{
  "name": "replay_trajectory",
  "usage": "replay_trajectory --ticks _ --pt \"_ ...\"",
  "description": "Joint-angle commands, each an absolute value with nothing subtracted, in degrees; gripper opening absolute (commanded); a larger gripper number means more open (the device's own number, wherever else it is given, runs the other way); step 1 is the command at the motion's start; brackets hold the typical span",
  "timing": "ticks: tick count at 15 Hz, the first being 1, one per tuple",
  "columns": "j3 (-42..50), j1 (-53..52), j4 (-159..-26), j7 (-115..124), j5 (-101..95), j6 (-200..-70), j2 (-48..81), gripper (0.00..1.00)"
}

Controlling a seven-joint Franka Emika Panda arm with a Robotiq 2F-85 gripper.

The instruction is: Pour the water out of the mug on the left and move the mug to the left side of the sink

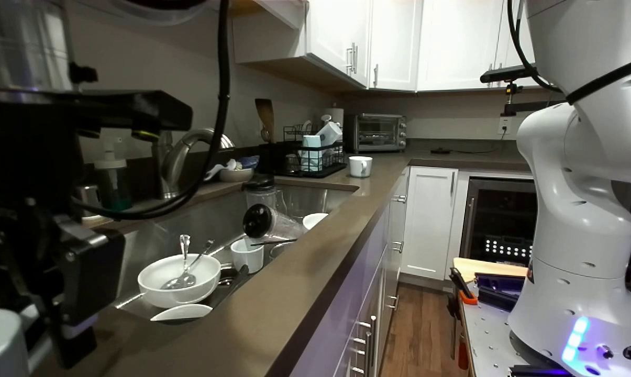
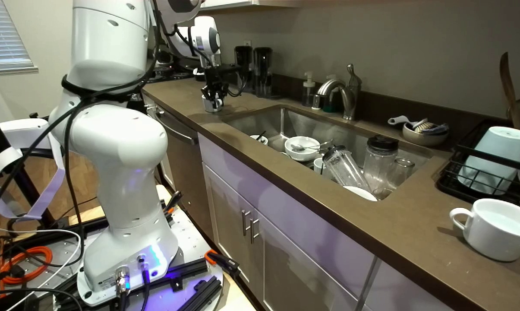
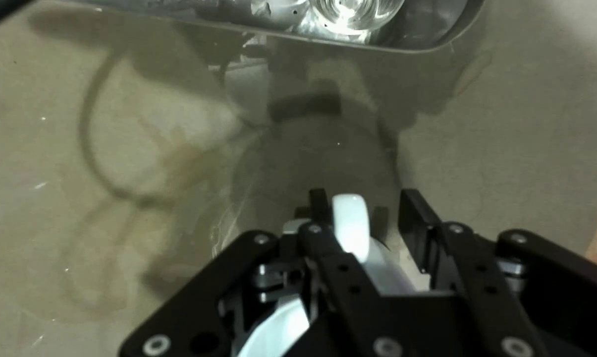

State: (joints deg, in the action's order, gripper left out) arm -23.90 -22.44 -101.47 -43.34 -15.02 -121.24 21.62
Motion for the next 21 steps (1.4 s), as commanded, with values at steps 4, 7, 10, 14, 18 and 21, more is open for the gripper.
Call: replay_trajectory --ticks 4,7,10,14,18,21 --pt "-23.13 -24.09 -100.69 -42.26 -16.39 -119.71 21.74 0.93" --pt "-22.30 -24.61 -100.87 -41.31 -18.96 -119.07 20.94 1.00" --pt "-20.99 -24.58 -100.95 -39.65 -21.69 -118.45 19.76 1.00" --pt "-19.35 -24.29 -100.75 -37.43 -24.83 -115.20 17.93 1.00" --pt "-18.30 -23.90 -100.25 -35.34 -26.27 -109.32 15.87 1.00" --pt "-17.89 -23.65 -99.90 -32.99 -27.00 -104.34 14.37 1.00"
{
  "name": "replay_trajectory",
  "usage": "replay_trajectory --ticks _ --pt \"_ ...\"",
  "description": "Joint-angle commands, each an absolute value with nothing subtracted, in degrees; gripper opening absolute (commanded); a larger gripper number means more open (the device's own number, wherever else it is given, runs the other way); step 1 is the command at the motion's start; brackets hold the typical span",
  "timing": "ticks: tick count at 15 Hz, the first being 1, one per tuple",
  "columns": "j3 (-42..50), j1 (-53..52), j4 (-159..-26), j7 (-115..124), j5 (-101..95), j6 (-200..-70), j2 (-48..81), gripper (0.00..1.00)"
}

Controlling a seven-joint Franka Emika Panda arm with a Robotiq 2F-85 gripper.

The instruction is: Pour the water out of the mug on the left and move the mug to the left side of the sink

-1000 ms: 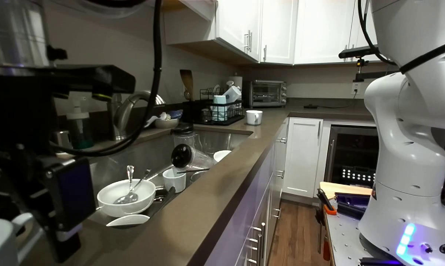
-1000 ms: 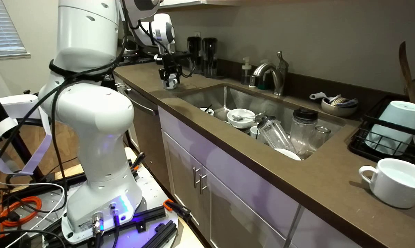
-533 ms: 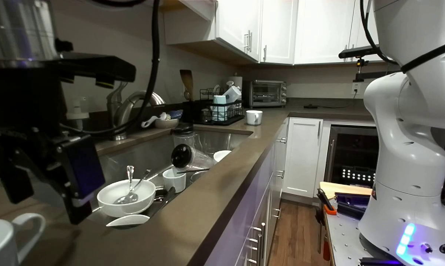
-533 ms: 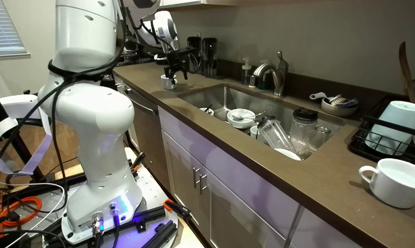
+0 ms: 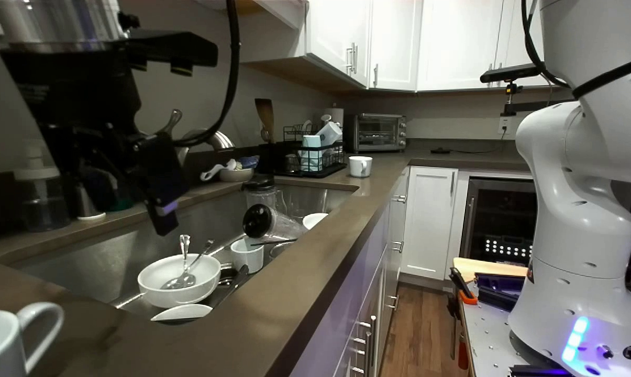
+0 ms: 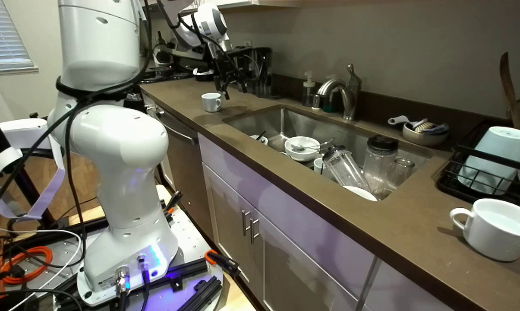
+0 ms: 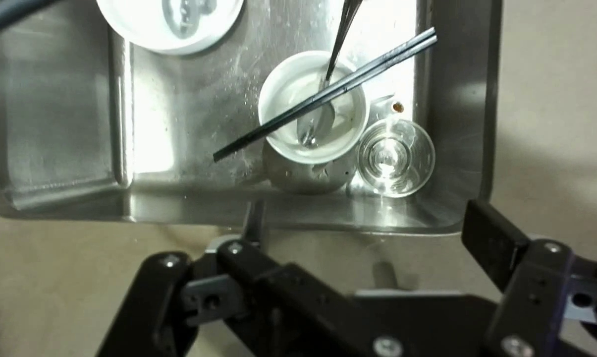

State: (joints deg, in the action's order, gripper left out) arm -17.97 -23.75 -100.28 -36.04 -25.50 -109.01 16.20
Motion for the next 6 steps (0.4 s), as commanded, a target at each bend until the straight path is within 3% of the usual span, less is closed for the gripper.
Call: replay_trajectory --ticks 1,6 --pt "-17.85 -23.50 -99.79 -32.33 -26.90 -102.81 13.87 1.00" --pt "-17.65 -22.39 -100.72 -29.40 -25.94 -96.70 10.49 1.00"
